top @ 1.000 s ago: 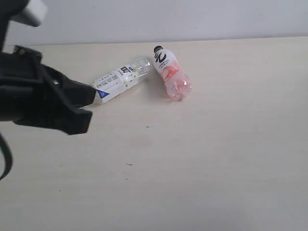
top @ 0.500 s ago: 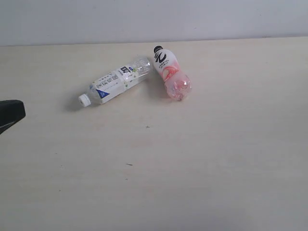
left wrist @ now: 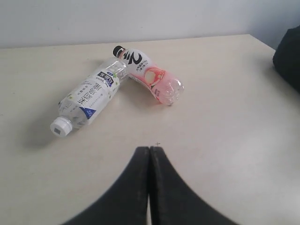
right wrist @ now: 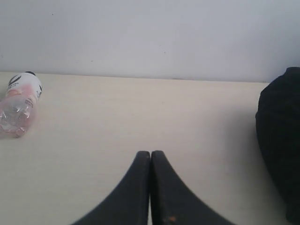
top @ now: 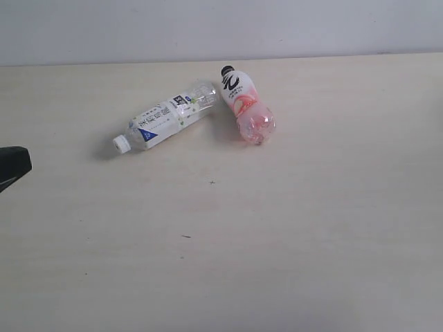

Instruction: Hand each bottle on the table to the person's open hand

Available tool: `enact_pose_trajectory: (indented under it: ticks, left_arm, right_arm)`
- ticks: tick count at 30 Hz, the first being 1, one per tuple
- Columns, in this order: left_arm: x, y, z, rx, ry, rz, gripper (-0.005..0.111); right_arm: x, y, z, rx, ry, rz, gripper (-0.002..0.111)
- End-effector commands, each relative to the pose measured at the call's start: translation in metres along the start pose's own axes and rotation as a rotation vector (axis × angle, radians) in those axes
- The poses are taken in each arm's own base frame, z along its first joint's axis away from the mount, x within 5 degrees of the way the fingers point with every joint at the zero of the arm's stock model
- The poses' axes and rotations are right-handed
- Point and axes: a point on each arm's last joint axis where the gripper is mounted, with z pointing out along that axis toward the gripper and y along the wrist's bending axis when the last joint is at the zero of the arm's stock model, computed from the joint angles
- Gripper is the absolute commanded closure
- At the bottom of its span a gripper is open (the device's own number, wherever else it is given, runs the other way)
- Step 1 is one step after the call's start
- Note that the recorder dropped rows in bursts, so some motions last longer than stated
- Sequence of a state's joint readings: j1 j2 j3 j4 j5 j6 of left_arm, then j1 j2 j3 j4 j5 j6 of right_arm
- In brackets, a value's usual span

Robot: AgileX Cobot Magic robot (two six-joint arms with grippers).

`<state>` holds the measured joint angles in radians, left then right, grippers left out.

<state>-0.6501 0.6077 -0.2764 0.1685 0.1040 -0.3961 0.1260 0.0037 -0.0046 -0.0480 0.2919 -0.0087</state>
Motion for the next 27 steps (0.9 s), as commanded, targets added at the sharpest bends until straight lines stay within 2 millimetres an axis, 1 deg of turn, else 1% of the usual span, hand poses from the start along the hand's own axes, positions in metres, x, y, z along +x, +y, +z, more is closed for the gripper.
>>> enact_pose_trajectory:
  ticks: [1,5,10,12,15,21,27]
  left_arm:
    - [-0.001,0.0,-0.001,0.004,-0.019,0.006,0.107]
    - [-0.001,0.0,-0.001,0.003,-0.019,0.055,0.107]
    - [0.002,0.001,-0.001,-0.01,0.021,0.256,0.107]
    - [0.005,0.002,-0.001,-0.017,0.053,0.303,0.107]
    - [0.009,0.004,-0.001,-0.028,0.096,0.304,0.107]
    - [0.009,0.004,-0.001,-0.029,0.1,0.304,0.107]
    - [0.003,0.002,-0.001,-0.013,0.035,0.327,0.107]
  right_arm:
    - [0.0,0.0,0.0,-0.002,-0.009,0.0,0.108]
    - [0.0,0.0,0.0,-0.002,-0.009,0.0,0.108]
    - [0.0,0.0,0.0,-0.002,-0.009,0.0,0.108]
    - [0.0,0.0,0.0,-0.002,-0.009,0.0,0.108]
    - [0.0,0.0,0.0,-0.002,-0.009,0.0,0.108]
    - [0.0,0.0,0.0,-0.002,-0.009,0.0,0.108]
    - [0.0,0.0,0.0,-0.002,-0.009,0.0,0.108]
